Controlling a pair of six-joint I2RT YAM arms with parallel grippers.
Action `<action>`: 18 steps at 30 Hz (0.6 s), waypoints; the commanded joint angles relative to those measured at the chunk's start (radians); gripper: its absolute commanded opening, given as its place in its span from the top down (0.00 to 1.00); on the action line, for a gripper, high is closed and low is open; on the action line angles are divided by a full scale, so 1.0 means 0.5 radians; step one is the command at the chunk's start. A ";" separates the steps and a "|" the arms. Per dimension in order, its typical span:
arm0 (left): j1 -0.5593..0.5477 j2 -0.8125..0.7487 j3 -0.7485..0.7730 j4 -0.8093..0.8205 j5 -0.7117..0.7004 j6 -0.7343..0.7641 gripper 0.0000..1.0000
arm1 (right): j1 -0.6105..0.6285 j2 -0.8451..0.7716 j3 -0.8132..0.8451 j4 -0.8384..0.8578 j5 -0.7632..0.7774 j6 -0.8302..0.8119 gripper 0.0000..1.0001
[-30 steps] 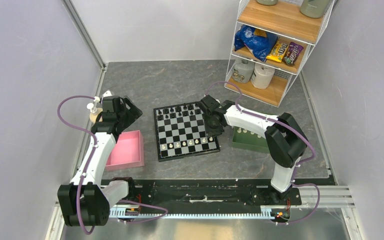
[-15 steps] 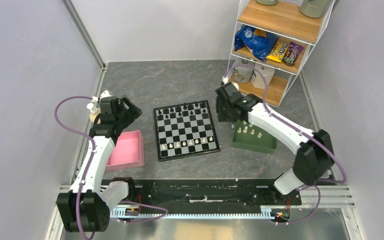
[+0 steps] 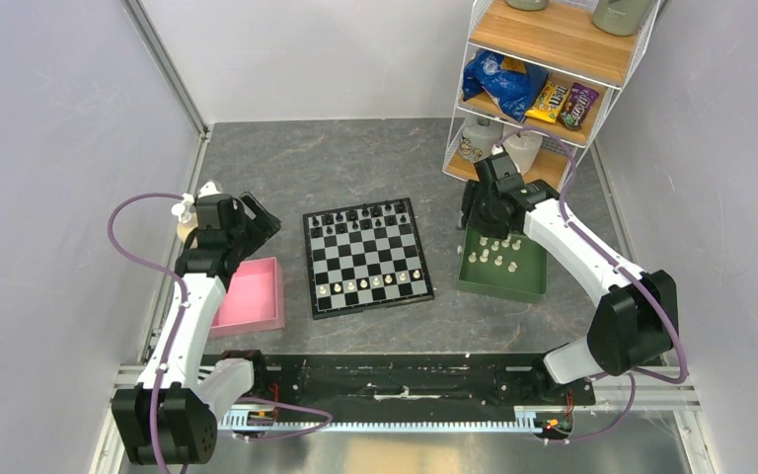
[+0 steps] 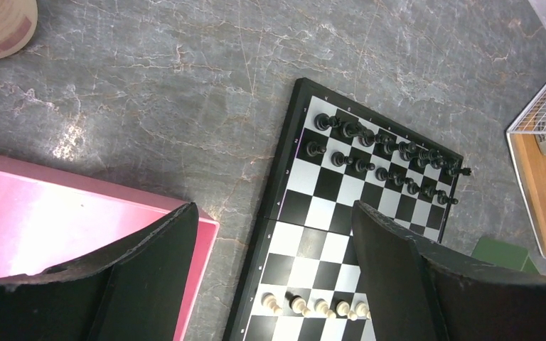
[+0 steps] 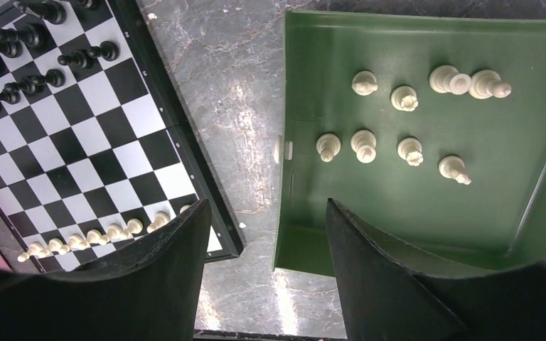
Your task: Set up the chess pieces on the board
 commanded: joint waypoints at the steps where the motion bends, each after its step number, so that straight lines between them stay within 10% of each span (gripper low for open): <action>1: 0.008 -0.036 0.046 -0.015 0.020 0.023 0.14 | -0.060 0.050 0.072 -0.084 -0.085 0.015 0.32; 10: 0.008 0.021 0.303 -0.252 -0.072 0.049 0.10 | -0.213 0.136 0.454 -0.607 -0.022 0.040 0.30; 18: 0.006 -0.010 0.245 -0.220 -0.087 0.185 0.10 | -0.552 0.061 0.204 -0.361 -0.153 -0.149 0.30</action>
